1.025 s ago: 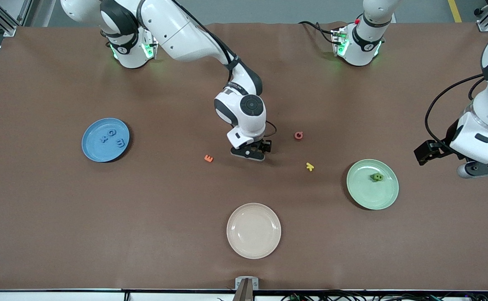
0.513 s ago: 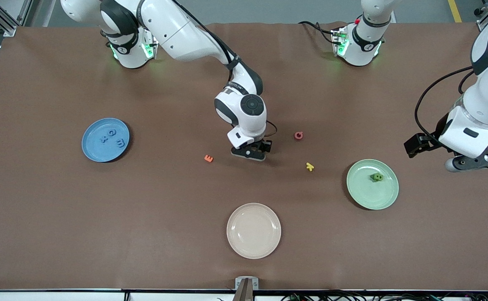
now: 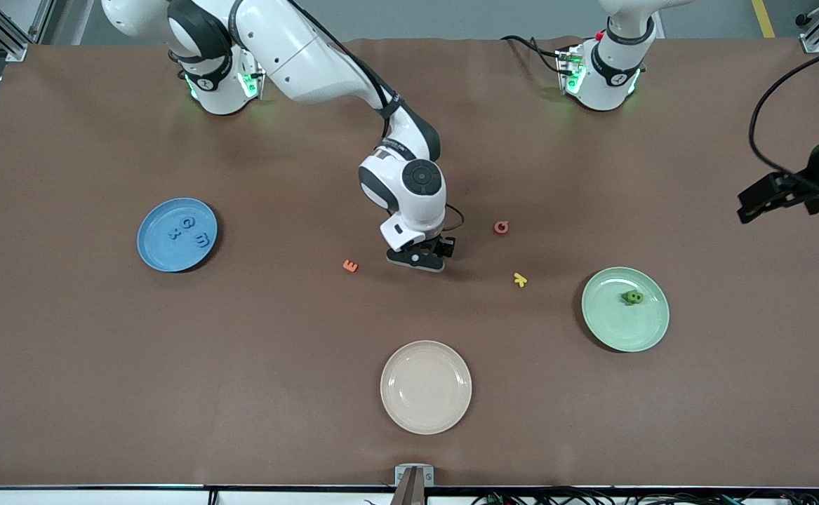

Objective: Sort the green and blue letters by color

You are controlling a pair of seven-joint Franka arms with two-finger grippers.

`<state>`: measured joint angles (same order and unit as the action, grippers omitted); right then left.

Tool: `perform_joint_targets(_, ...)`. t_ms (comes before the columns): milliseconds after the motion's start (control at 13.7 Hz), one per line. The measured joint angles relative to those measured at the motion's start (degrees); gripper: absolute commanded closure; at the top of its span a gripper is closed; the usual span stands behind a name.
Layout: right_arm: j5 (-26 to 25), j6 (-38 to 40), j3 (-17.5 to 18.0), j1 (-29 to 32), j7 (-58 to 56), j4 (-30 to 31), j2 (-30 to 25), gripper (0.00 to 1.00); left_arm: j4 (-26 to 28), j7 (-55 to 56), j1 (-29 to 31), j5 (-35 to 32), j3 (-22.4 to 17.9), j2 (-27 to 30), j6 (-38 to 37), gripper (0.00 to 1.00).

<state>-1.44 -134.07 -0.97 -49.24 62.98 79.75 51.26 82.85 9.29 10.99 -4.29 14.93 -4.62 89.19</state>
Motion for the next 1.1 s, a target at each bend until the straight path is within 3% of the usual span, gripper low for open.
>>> perform_joint_targets(293, 0.0, 0.0, -0.2, 0.4, -0.6, -0.9, 0.6, 0.25, 6.6, -0.6, -8.0, 2.0, -8.7, 5.6, -0.4, 0.0)
perform_joint_targets(732, 0.0, 0.1, -0.3, 0.5, -0.6, -1.4, 0.8, 0.32, 8.5, -2.1, -9.6, 2.2, -10.2, 8.0, -0.3, 0.0)
perform_joint_targets(1098, 0.0, 0.1, -0.2, 0.5, -0.6, -2.0, 0.9, 0.75, 8.7, -2.4, -10.0, 2.6, -9.3, 8.1, -1.5, 0.0)
